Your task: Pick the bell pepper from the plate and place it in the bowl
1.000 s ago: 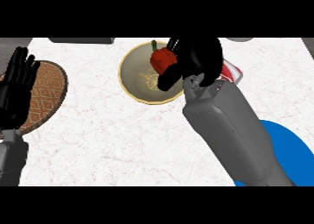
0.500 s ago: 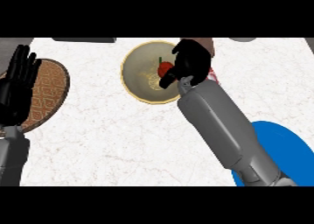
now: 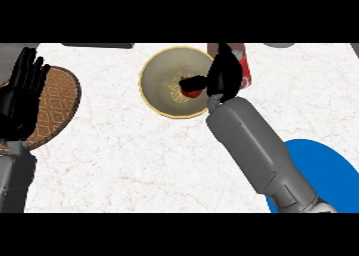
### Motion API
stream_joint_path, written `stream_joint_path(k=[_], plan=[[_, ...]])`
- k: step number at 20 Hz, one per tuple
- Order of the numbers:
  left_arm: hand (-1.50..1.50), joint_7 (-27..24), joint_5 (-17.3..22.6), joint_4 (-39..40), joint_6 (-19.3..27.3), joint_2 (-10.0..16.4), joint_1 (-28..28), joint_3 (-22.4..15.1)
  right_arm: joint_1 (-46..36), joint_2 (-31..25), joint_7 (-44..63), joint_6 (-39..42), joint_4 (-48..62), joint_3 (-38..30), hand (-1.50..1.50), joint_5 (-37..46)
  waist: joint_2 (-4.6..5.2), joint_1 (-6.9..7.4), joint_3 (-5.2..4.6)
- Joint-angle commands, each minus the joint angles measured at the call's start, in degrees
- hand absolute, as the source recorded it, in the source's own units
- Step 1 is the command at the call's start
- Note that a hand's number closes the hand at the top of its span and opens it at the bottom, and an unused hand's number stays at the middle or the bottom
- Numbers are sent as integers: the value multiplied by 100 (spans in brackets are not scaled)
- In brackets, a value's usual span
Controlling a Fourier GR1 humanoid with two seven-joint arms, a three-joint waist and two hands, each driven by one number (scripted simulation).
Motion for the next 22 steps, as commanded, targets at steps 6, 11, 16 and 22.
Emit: stream_joint_path(k=[6, 11, 16, 22], plan=[[0, -99, 16, 10, -2, 141, 247, 232, 229, -195, 21, -1768, -325, -509, -150, 640, -98, -314, -4], [0, 232, 112, -347, 35, 253, 421, 364, 1313, -385, 374, -1584, -1846, -566, -150, 881, -188, -490, -3], [0, 61, 51, -563, 70, 9, 679, 220, 2985, -976, -571, -1539, -3409, -658, -150, 74, -122, -413, 2], [0, 10, 66, -375, 46, 12, 533, 272, 4957, -1571, -1346, -1429, -5232, -497, -150, -970, -102, -407, 3]])
